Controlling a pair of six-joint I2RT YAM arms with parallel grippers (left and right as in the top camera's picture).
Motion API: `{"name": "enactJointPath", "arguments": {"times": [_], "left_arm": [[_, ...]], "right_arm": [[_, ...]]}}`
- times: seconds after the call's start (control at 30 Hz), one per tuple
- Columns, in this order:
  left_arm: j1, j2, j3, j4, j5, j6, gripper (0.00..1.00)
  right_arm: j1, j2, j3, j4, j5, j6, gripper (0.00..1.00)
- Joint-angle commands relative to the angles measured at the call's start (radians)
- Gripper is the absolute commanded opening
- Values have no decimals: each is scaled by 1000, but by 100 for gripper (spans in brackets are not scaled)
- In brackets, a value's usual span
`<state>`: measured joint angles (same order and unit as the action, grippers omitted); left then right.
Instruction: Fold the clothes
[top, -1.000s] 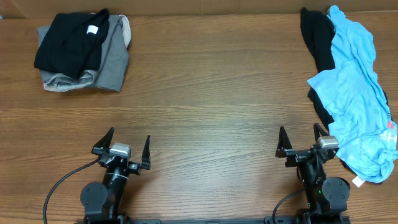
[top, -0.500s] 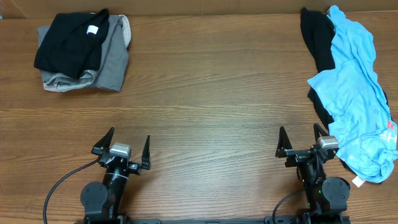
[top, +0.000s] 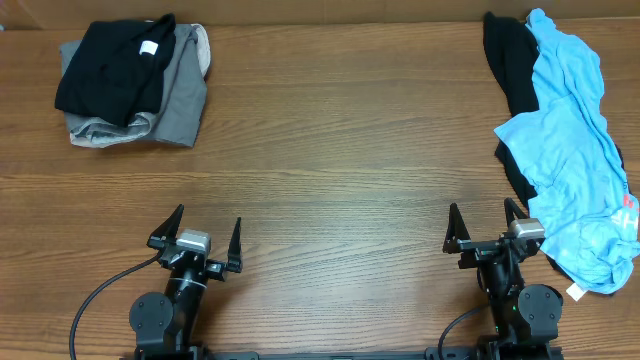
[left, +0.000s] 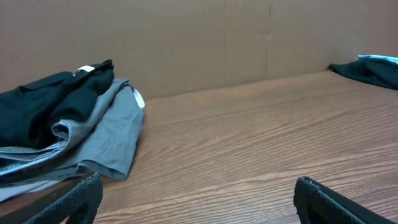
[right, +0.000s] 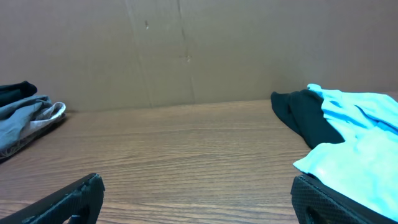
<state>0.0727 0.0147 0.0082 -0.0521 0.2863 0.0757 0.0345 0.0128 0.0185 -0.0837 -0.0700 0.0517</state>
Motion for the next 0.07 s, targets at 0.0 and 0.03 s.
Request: {"name": "enactJointPath", "arguments": {"times": [0.0,0.03], "left_arm": [[7,-11,-3,1,-6,-20,100],[7,-11,-3,1,-5,-20,100]], "right_arm": [[6,-10,-10,3,13,0,100],[5,-10,-10,3,13,0,100]]}}
